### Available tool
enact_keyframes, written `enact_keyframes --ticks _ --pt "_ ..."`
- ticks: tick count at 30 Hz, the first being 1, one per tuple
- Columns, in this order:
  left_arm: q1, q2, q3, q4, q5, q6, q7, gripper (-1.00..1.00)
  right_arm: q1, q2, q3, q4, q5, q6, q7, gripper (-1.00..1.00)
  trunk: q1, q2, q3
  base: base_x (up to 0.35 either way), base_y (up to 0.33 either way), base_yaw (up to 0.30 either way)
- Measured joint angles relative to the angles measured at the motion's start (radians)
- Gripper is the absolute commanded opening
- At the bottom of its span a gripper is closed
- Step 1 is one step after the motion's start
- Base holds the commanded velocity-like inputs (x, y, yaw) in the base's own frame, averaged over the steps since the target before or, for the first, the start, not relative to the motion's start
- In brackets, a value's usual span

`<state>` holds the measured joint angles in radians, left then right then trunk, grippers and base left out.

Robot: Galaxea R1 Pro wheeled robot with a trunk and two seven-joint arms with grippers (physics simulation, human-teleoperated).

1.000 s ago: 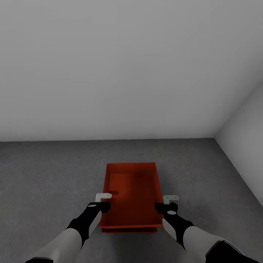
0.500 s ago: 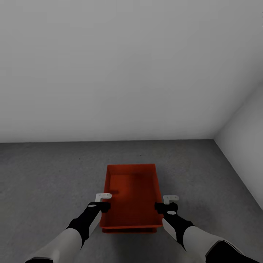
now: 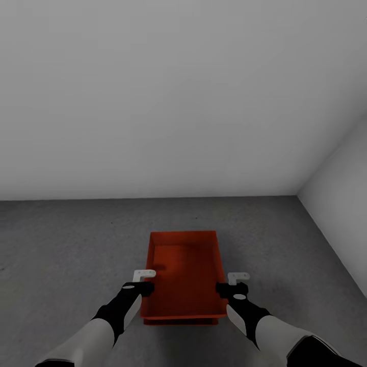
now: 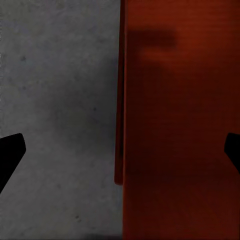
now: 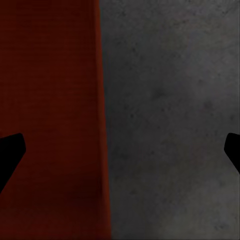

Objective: Move the two storage containers from the living room to the garage. In the garage, place one container on the floor and stack the other container on top of it (either order is fine).

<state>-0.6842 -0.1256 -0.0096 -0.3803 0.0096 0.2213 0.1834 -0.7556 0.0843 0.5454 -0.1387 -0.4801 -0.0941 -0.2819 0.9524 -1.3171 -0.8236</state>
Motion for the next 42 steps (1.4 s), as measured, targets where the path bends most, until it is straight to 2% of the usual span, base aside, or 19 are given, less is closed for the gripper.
enact_keyframes --ticks 42 --pt "0.0 -0.001 0.0 -0.001 -0.001 -0.005 0.001 1.0 0.0 0.0 0.0 0.0 0.0 -0.001 0.0 1.0 -0.161 0.294 0.132 0.0 0.0 0.0"
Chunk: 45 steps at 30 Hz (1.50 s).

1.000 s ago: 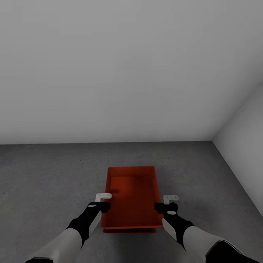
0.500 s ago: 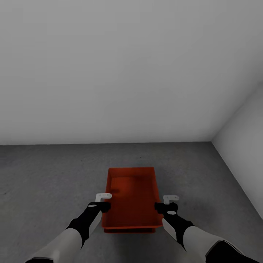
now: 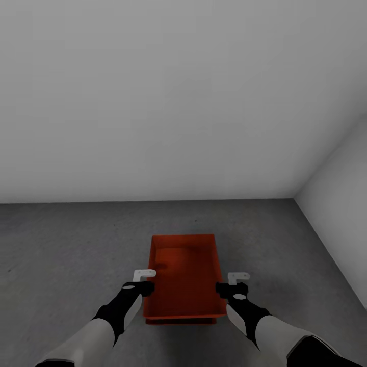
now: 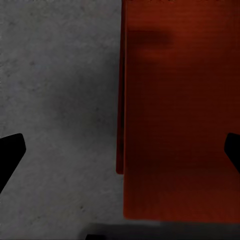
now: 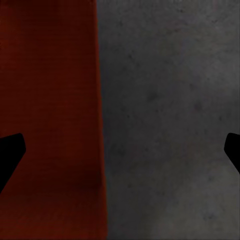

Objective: Move the two storage containers from the living room to the garage. In the garage, place one container on the floor and stack the other container on top of it (either order is fine).

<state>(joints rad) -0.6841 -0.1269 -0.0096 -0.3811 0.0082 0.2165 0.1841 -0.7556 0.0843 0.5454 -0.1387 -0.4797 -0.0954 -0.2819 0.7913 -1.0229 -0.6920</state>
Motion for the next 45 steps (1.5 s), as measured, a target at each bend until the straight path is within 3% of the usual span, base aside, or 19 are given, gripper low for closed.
enact_keyframes --ticks 4,14,45 --pt "0.0 0.0 0.0 0.0 0.0 0.0 0.0 1.0 0.0 0.0 0.0 0.0 0.0 0.0 -0.005 1.0 -0.004 0.007 0.003 0.0 0.0 0.0" --pt "0.0 0.001 0.0 0.001 0.0 -0.002 0.0 1.0 0.0 0.003 -0.001 -0.002 -0.003 -0.01 -0.089 1.0 -0.004 0.007 0.016 0.0 0.0 0.0" --pt "0.0 0.001 0.0 0.001 0.0 -0.002 0.001 1.0 0.0 0.004 0.0 -0.002 -0.004 -0.01 -0.097 1.0 -0.004 0.007 0.059 0.0 0.0 0.0"
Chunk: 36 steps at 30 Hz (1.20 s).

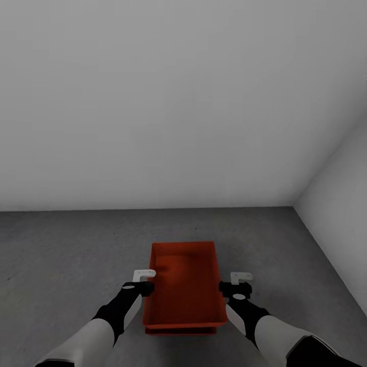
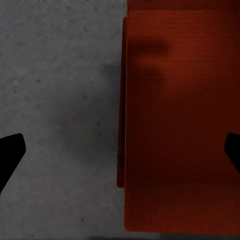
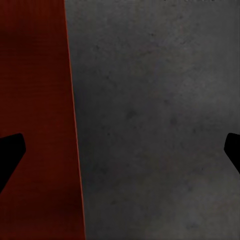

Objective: Move the two storage containers from the living room to the garage. In the garage, place one container on the floor and stack the other container on top of it (either order is fine).

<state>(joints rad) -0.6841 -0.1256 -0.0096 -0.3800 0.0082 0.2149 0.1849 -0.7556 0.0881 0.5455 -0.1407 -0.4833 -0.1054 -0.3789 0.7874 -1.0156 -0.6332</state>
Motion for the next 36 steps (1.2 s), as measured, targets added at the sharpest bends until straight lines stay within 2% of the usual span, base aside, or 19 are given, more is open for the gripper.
enact_keyframes --ticks 11,36 --pt "0.0 0.0 0.0 0.0 0.001 0.0 0.0 1.0 0.0 0.001 -0.001 0.0 0.001 0.0 0.0 1.0 0.0 0.0 0.007 -0.015 0.0 0.0" --pt "0.0 0.0 0.0 0.0 0.003 0.009 -0.002 1.0 0.0 -0.001 -0.001 0.0 0.001 0.001 0.0 1.0 0.001 0.0 0.007 -0.336 0.0 0.0"
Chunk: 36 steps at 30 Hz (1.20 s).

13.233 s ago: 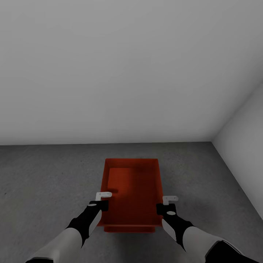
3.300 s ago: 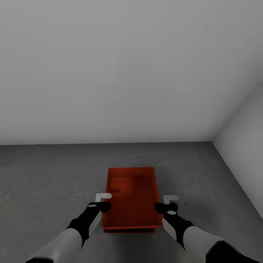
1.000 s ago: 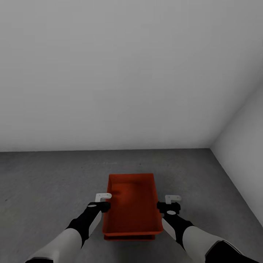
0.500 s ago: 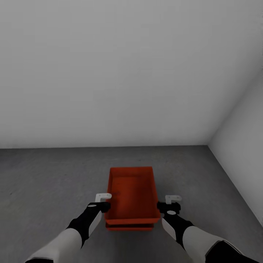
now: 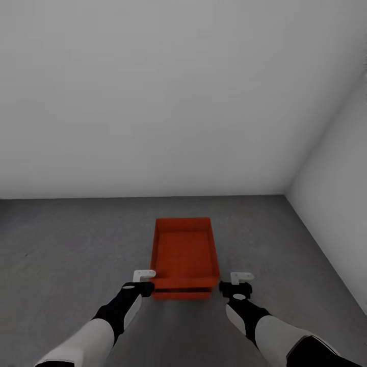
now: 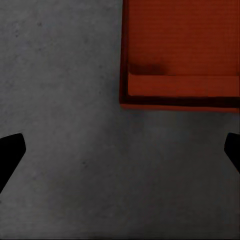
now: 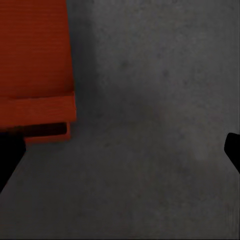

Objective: Move the two storage containers from the living room to the garage. In the garage, place one container on the floor and stack the other container on top of it (either order is fine).

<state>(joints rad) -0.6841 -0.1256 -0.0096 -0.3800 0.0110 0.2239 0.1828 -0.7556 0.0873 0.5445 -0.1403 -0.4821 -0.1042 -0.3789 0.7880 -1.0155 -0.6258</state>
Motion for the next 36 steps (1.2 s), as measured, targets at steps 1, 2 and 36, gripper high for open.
enact_keyframes --ticks 1,2,36 --pt "0.0 0.0 0.0 0.0 0.0 0.0 0.0 1.0 0.0 0.0 0.0 0.0 0.0 0.0 0.0 1.0 0.0 0.0 0.0 -0.344 0.0 0.0" --pt "0.0 0.0 0.0 0.0 0.0 -0.001 0.0 1.0 0.0 0.0 0.0 0.0 0.0 0.0 0.0 1.0 0.0 0.0 0.0 -0.344 0.0 0.0" --pt "0.0 0.008 0.003 0.161 0.001 -0.015 -0.007 1.0 0.0 0.018 0.003 0.114 -0.006 -0.001 0.008 1.0 -0.001 0.0 0.0 -0.135 0.0 0.0"
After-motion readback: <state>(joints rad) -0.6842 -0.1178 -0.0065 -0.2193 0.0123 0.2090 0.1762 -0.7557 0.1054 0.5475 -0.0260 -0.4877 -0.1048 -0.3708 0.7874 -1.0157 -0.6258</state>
